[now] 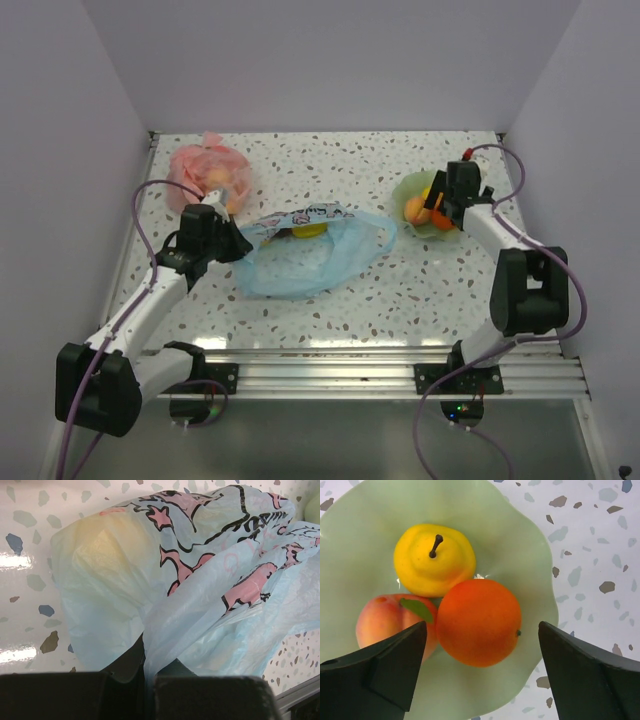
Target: Untie the knot of the plastic bag and take out the fruit
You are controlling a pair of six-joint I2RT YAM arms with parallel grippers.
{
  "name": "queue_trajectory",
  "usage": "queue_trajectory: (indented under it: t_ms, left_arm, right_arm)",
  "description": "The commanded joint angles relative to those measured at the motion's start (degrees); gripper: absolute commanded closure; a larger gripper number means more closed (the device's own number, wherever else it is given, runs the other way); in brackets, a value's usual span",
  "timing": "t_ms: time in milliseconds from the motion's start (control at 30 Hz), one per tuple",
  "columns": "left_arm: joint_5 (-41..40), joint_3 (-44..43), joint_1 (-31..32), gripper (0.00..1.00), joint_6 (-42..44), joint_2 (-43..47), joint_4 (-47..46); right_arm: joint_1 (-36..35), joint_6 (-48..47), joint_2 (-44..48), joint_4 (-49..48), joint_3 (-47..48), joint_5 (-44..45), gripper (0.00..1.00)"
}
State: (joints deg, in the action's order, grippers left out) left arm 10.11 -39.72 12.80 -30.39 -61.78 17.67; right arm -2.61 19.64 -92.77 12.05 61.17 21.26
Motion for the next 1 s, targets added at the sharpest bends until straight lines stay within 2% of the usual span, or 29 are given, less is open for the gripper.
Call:
queue_trajectory:
  t_ms: [0,133,233,333,433,567,800,900,967]
  left_arm:
    - [0.2,-0.4,0.2,0.99,0.9,1.2,-0.8]
    - [0.2,-0.6,0.2,0.99,0.9,0.9,-1.0]
    - [0.0,-1.0,0.2,0.99,1.0,0.6,-1.0]
    - [-0.3,-1.3,0.3,0.99,1.1,0.3,-1.1]
    - [-0.4,-1.8,0.2,1.00,1.2,0.1,-1.3]
    - [0.3,-3.0,0.2,1.00,1.7,-0.5,-1.5]
    - [5.6,-7.1,0.6,1.00,3.1,-1.5,-2.7]
    - [6.9,-13.1,4.8,1.00,3.3,-2.5,-2.1]
    - [6.3,-18.3,10.6,1.00,2.9,-2.8,-0.7]
  right_arm:
    - [0.1,1.4,3.0,-1.3,1.8,-1.4,0.01]
    - [0.0,1.3,6.7,-0.1,2.5,-4.1,0.01]
    - [-0.7,0.1,9.7,1.7,3.7,-10.0,0.02]
    - [-4.8,-3.9,13.2,1.9,4.3,-15.0,0.01]
    - [-12.2,-9.1,15.2,2.9,5.5,-17.4,0.01]
    - [-20.8,-13.8,16.2,2.1,5.0,-26.1,0.01]
    - [-28.7,-19.3,14.6,1.2,4.1,-35.5,0.02]
    - [-29.9,-20.6,14.5,-0.2,3.0,-37.2,0.02]
    - [-30.2,-20.4,14.7,-1.0,2.3,-37.3,0.02]
